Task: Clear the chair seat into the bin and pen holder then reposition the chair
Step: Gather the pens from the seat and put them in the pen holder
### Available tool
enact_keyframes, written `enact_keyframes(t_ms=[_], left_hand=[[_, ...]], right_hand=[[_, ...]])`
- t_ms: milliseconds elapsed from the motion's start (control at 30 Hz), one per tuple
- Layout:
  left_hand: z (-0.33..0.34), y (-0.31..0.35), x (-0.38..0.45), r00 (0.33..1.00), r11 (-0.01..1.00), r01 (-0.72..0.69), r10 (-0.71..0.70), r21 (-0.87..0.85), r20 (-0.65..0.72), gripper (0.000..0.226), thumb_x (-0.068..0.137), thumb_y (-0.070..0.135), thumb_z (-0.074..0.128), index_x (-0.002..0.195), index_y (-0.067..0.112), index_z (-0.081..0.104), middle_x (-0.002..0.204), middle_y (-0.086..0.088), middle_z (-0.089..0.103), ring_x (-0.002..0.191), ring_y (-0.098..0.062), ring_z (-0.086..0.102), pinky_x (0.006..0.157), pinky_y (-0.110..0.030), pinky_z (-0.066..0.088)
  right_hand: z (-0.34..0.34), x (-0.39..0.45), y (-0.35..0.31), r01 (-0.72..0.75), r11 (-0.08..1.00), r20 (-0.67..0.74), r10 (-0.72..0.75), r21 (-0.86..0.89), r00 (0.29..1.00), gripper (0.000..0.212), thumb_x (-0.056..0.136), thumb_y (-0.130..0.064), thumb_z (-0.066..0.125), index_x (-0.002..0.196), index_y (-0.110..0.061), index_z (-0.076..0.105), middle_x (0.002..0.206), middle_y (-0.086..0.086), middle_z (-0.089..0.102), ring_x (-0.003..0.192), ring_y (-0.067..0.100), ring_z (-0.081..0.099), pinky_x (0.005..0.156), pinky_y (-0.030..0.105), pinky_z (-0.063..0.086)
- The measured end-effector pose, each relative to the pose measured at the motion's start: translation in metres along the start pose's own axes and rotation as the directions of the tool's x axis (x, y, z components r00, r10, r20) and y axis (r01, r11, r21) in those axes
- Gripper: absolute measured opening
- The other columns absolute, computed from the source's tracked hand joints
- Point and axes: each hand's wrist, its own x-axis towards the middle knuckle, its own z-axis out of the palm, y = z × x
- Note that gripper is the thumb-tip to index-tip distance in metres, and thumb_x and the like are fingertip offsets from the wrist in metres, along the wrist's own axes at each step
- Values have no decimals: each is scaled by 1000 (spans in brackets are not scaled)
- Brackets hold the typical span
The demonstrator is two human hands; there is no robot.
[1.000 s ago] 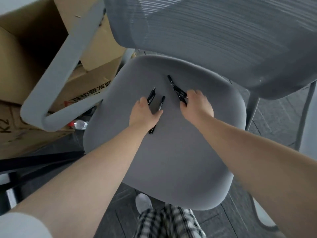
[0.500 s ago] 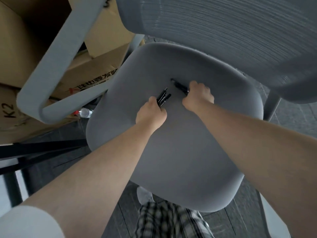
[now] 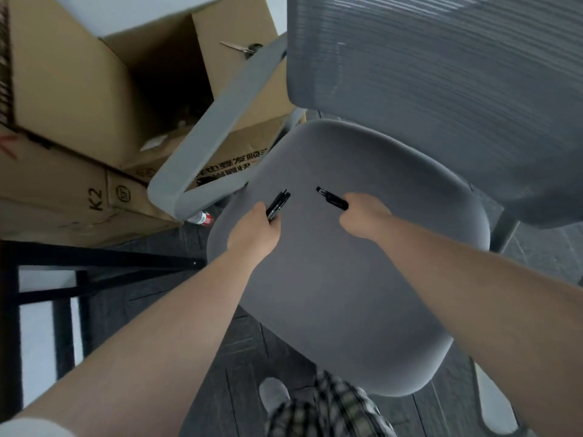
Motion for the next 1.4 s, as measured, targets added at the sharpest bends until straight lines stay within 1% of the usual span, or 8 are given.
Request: enact_keyframes(t_ms=[267, 400, 533, 700, 1000, 1133, 1233, 1400], left_hand=[[-71, -48, -62, 993, 988, 50, -65, -145, -102, 28, 98, 38, 39, 94, 12, 47, 80, -4, 53, 85, -34, 60, 76, -42, 47], [-106, -85, -112, 972, 960, 60, -119, -273, -205, 31, 99, 38, 38, 97, 10, 52, 82, -5, 61, 77, -28, 60, 66, -37, 44], [-144, -131, -180, 941, 926, 59, -176, -373, -288, 25, 100, 35, 38, 92, 13, 47, 68, 2, 50, 60, -15, 49, 51, -29, 35], [-184, -207, -276, 889, 890, 96, -278, -446, -364, 29, 100, 36, 37, 90, 10, 46, 65, 1, 47, 58, -18, 47, 52, -29, 33], [-209, -330, -435, 700, 770, 144, -523, -621, -486, 30, 100, 36, 37, 80, 14, 40, 63, 1, 42, 53, -15, 41, 49, -28, 29], [-197, -375, -490, 582, 627, 107, -668, -771, -463, 31, 99, 38, 37, 83, 11, 41, 64, 2, 39, 54, -16, 38, 51, -30, 30], [-184, -400, -524, 535, 509, 51, -741, -859, -407, 33, 99, 41, 37, 87, 11, 45, 65, 3, 37, 55, -14, 36, 52, -27, 30], [-164, -439, -568, 427, 354, -65, -835, -933, -346, 33, 96, 43, 41, 71, 23, 38, 64, 4, 39, 57, -14, 36, 62, -30, 36]], right_hand=[[-5, -64, -81, 116, 992, 6, -116, -37, 993, 13, 83, -6, 41, 84, -16, 49, 76, 5, 50, 62, 22, 48, 50, 25, 34], [7, -111, -131, 204, 979, -46, -204, -7, 978, 24, 81, -3, 40, 67, -22, 40, 71, 3, 47, 57, 20, 44, 48, 25, 32], [38, -168, -186, 312, 950, -42, -312, -11, 949, 29, 87, -1, 38, 64, -19, 36, 66, 4, 43, 54, 19, 39, 47, 27, 28], [90, -246, -258, 477, 878, 8, -477, -36, 879, 27, 91, -7, 42, 66, -15, 40, 63, 3, 44, 58, 21, 43, 47, 27, 30], [199, -366, -371, 679, 734, 146, -670, -12, 727, 21, 87, -6, 39, 67, -15, 40, 70, 9, 50, 68, 26, 47, 60, 33, 36], [253, -413, -404, 721, 691, 219, -711, 48, 668, 20, 88, -6, 38, 71, -14, 46, 78, 10, 55, 72, 24, 51, 65, 32, 39], [295, -447, -420, 718, 682, 290, -721, 138, 629, 18, 85, -3, 34, 76, -12, 48, 69, 8, 52, 61, 20, 49, 63, 32, 39], [352, -499, -433, 678, 686, 426, -714, 266, 555, 21, 83, 5, 31, 73, -10, 42, 61, 7, 44, 51, 16, 42, 55, 26, 34]])
